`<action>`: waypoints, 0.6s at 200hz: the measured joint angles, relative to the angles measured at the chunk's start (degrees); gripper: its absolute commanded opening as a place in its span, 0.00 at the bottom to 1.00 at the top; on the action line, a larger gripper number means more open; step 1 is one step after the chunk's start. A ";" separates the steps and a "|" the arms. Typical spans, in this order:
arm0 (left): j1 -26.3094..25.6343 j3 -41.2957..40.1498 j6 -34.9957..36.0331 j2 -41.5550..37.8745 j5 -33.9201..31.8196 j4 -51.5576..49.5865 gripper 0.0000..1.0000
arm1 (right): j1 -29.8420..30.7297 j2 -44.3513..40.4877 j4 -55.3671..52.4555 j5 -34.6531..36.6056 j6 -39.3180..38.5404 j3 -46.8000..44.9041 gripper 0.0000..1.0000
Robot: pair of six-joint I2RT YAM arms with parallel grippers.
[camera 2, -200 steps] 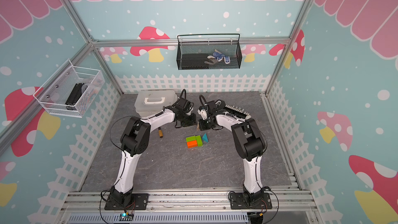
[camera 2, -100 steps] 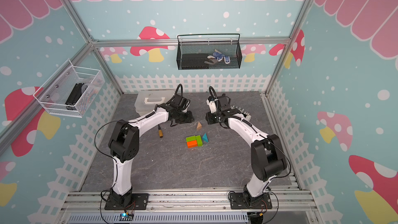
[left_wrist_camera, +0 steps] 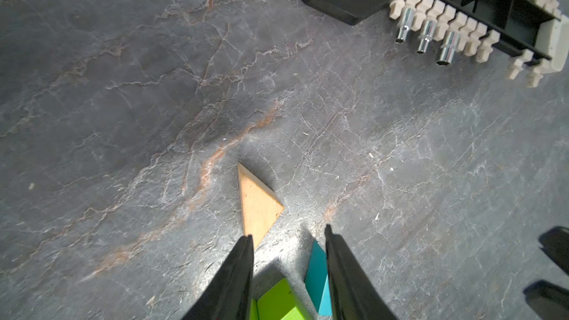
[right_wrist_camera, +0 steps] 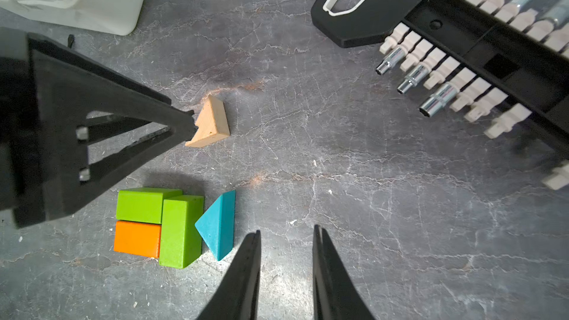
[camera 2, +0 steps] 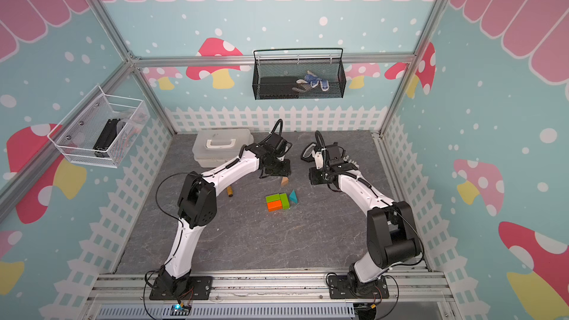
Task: Assemble a piece of candy with building blocks
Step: Pick up the building block from the center of the board.
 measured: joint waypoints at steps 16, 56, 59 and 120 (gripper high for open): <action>-0.09 1.49 -0.44 1.09 -0.98 -1.70 0.42 | -0.24 -0.59 0.02 0.00 -0.24 0.00 0.29; 0.00 2.51 -2.45 3.23 -2.19 -4.11 0.41 | -1.11 -1.22 0.17 -0.22 -0.63 -0.39 0.29; 0.00 2.51 -2.62 3.37 -2.19 -4.17 0.41 | -1.16 -1.22 0.17 -0.24 -0.63 -0.48 0.29; -0.09 4.44 -4.20 6.12 -2.14 -5.27 0.41 | -1.55 -1.25 0.42 -1.09 -0.63 -1.42 0.29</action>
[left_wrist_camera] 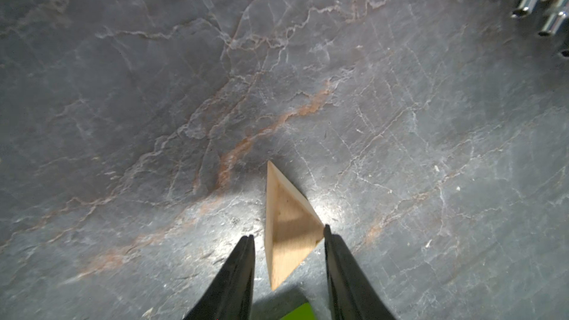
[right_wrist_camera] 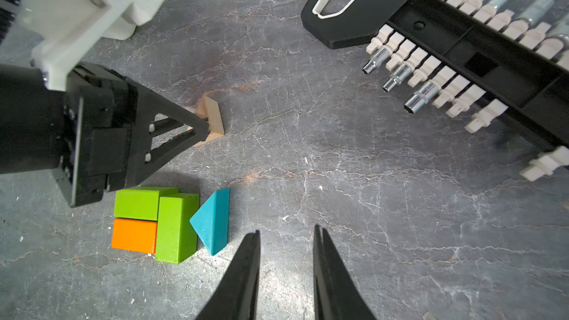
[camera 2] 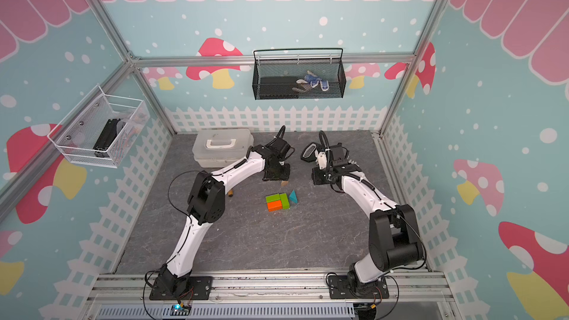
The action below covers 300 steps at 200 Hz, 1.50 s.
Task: Assemble a piece of candy with building blocks
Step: Pick up the building block from the center of the board.
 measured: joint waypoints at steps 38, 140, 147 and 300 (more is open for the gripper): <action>-0.33 1.88 -0.35 0.87 0.15 -0.15 0.40 | -0.02 0.00 0.09 -0.28 0.00 -0.59 0.29; -0.39 2.47 -1.40 1.99 -0.04 -0.61 0.36 | -0.02 0.00 0.26 -1.62 0.02 -1.38 0.29; -0.39 2.47 -1.42 2.03 -0.07 -0.61 0.35 | -0.02 0.00 0.28 -1.73 0.02 -1.38 0.29; -0.17 2.60 -1.49 2.47 -1.27 -0.96 0.12 | -0.02 0.17 1.55 -3.98 0.46 -1.40 0.29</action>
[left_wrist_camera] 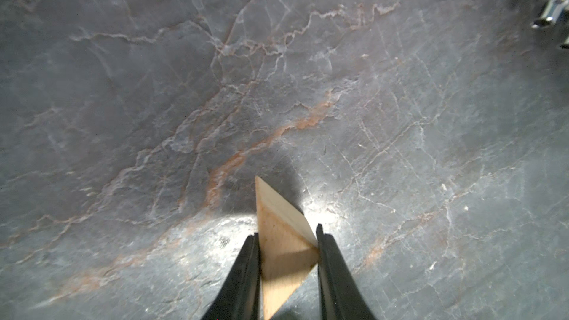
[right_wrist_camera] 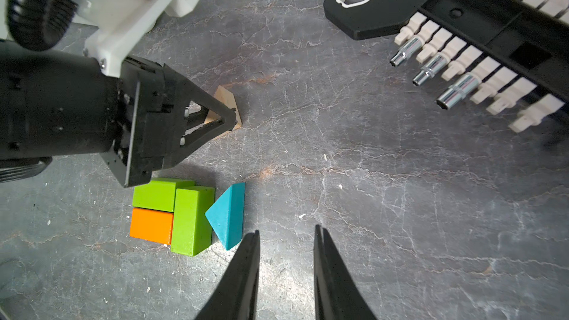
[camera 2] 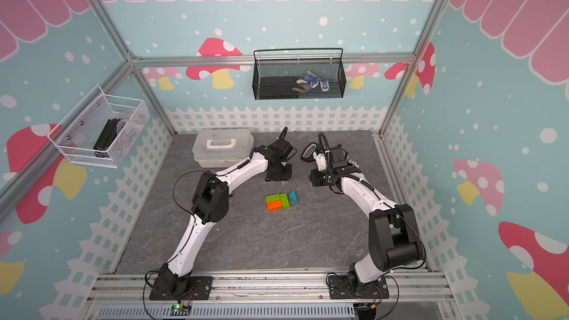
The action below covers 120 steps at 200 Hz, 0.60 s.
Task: Assemble a piece of candy with building blocks
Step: Pick up the building block from the center of the board, then assemble the building block at the center of the board.
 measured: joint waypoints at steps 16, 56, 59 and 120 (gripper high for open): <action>0.48 -1.38 0.24 -1.29 -0.33 -0.50 0.12 | 0.00 0.31 0.31 -0.39 0.24 0.00 0.29; 3.08 -12.74 1.25 -15.02 -1.99 -0.46 0.12 | 0.00 1.11 0.63 -0.70 0.28 -0.02 0.29; 3.28 -14.10 1.25 -16.72 -2.23 -0.57 0.11 | 0.00 1.11 0.63 -0.72 0.28 -0.02 0.29; 6.91 -44.89 -1.68 -49.66 -3.76 2.10 0.12 | 0.00 2.73 1.14 -1.16 0.28 -0.02 0.30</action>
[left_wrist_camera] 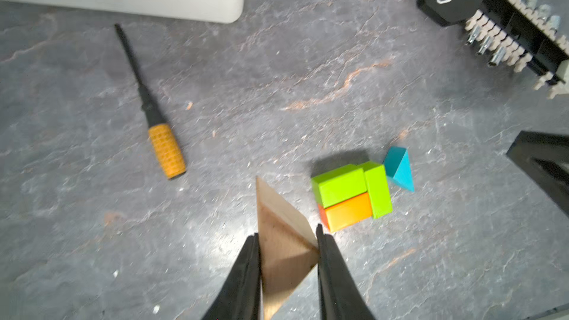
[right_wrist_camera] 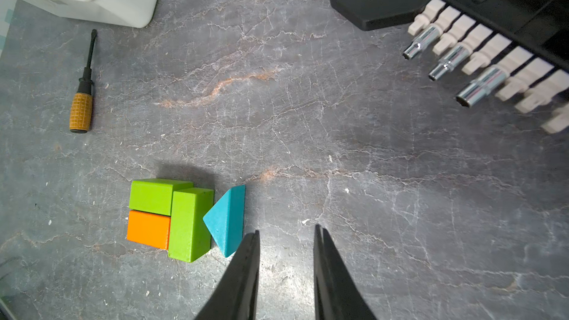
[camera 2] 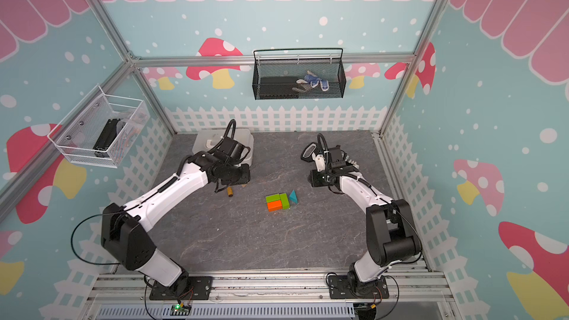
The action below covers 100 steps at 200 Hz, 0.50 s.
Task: Assemble a piece of candy with building blocks
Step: Assemble the building block at the center of the board.
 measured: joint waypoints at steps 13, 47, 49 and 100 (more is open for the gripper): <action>-0.33 -4.33 -1.27 -1.79 0.74 0.24 0.12 | 0.00 0.48 0.00 -0.07 0.00 0.00 0.30; -2.47 -14.51 -5.44 -1.99 3.58 3.43 0.11 | 0.00 1.18 0.20 -0.85 0.35 0.00 0.30; -2.60 -14.95 -5.73 -1.99 3.78 3.72 0.11 | 0.00 1.20 0.20 -0.92 0.37 0.00 0.30; -5.16 -20.17 -12.17 -0.61 5.66 14.97 0.10 | 0.00 3.37 0.39 -1.62 0.83 0.00 0.30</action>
